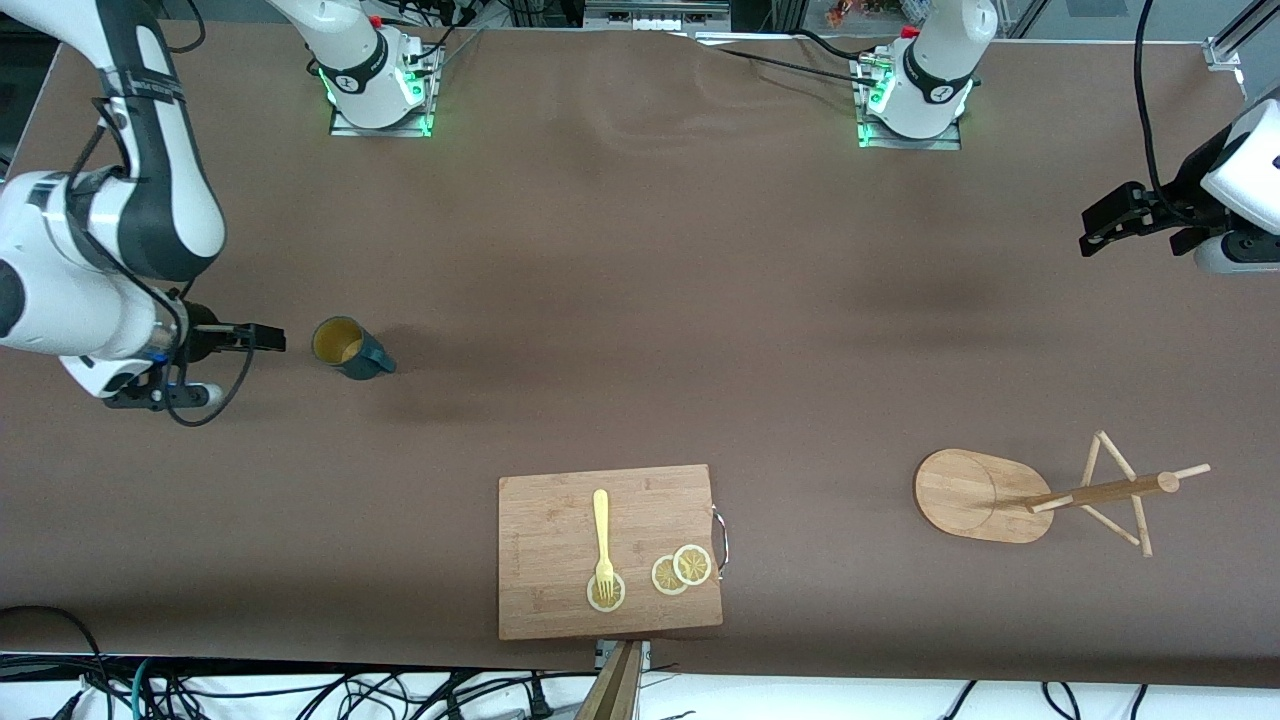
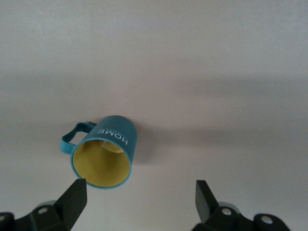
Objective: Pass cup and hang on rack
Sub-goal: 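Reach the right gripper down to the teal mug's rim, then close the right gripper on the teal mug's rim, then carry the teal mug with the right gripper toward the table's middle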
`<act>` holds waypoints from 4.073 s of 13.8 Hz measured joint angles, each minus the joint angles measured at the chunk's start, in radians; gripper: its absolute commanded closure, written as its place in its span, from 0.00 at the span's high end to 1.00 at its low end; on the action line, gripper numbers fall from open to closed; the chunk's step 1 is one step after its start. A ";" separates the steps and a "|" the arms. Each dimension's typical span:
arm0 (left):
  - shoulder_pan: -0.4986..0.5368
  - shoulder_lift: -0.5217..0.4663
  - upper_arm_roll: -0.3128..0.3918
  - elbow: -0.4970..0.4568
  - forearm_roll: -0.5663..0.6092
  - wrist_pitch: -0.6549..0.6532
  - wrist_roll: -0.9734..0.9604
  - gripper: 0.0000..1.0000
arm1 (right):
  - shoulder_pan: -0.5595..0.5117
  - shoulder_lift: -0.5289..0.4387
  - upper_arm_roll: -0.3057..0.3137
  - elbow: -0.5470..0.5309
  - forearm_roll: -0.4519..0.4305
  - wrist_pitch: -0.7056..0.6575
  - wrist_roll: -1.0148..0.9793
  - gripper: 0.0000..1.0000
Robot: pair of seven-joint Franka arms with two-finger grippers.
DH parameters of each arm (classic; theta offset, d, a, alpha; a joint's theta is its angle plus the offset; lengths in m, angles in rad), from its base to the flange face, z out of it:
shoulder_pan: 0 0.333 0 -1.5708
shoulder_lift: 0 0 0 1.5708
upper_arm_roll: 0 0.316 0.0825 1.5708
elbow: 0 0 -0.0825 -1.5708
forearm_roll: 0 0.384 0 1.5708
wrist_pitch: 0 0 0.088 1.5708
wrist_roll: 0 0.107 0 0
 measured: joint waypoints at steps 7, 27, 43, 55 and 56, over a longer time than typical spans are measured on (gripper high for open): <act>0.000 0.000 0.000 0.000 0.000 0.000 0.000 1.00 | 0.004 0.006 0.000 -0.109 0.001 0.087 0.013 1.00; 0.000 0.001 0.000 0.000 0.000 0.000 0.000 1.00 | 0.005 0.075 0.012 -0.229 0.024 0.224 0.014 0.67; 0.000 0.002 0.000 0.000 0.000 0.000 0.000 1.00 | 0.011 0.069 0.051 -0.134 0.027 0.217 0.015 0.00; 0.000 0.006 -0.001 0.000 0.000 0.000 0.000 1.00 | 0.399 0.196 0.217 0.208 0.030 0.196 0.730 0.00; 0.000 0.006 -0.001 0.000 0.000 0.000 0.000 1.00 | 0.444 0.228 0.217 0.252 0.029 0.197 0.801 0.00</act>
